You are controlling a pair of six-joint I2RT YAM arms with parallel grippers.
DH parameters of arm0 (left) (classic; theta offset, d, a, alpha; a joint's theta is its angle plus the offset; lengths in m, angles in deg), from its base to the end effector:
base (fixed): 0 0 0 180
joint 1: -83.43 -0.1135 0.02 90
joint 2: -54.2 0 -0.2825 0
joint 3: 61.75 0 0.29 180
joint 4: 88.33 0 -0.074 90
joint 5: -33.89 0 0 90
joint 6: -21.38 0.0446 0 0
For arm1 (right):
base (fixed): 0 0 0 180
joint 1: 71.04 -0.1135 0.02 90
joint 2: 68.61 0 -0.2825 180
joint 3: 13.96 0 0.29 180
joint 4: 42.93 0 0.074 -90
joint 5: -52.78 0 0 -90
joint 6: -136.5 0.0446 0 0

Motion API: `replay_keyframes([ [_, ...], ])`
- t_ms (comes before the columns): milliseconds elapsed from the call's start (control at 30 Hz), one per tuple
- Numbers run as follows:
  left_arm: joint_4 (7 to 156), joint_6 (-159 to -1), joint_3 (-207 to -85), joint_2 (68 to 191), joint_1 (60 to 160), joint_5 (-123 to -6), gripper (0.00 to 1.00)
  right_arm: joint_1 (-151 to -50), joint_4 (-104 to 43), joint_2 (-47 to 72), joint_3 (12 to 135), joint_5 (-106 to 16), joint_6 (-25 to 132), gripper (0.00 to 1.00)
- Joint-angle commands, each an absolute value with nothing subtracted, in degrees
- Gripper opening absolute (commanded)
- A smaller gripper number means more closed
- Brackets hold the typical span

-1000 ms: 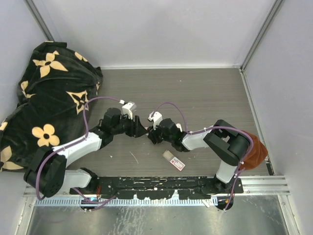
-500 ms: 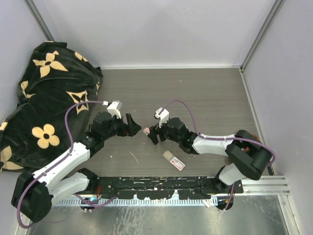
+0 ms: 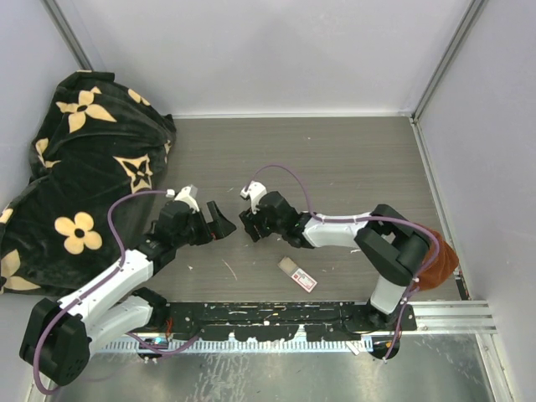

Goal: Load the staples into the stapler

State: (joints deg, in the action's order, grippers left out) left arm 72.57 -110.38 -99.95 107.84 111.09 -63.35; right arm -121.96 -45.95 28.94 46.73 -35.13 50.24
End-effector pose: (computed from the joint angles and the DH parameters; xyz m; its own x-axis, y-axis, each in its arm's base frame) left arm 0.2006 -0.1115 0.1968 -0.7426 -0.3568 -0.5669 0.0776 0.7948 -0.6019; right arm 0.2456 0.2999 0.1536 -0.3997 -0.3887 -0.8302 -0.7321 0.6803 0.0339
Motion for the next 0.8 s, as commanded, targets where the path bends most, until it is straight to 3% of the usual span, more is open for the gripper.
replay_keyframes([
  [0,73.77,-112.32,-99.94,107.28,110.31,-64.04,0.96,-122.87,-43.39,31.84,51.12,-31.69,47.87,0.61],
  [233,74.65,-114.56,-98.52,106.44,110.06,-65.86,0.96,-122.9,-45.3,33.26,50.3,-32.48,47.46,0.34],
  [400,77.37,-117.76,-97.05,107.02,110.07,-69.21,0.96,-122.95,-49.67,29.12,46.33,-35.85,47.72,0.08],
  [533,79.35,-123.5,-97.01,106.34,110.06,-75.31,0.96,-122.94,-52.77,23.14,42.17,-42.36,48.23,0.01],
  [767,79.94,-127.81,-96.37,102.64,110.06,-77.94,0.96,-123.28,-56.99,14.5,35.53,-48.1,50.99,0.01],
])
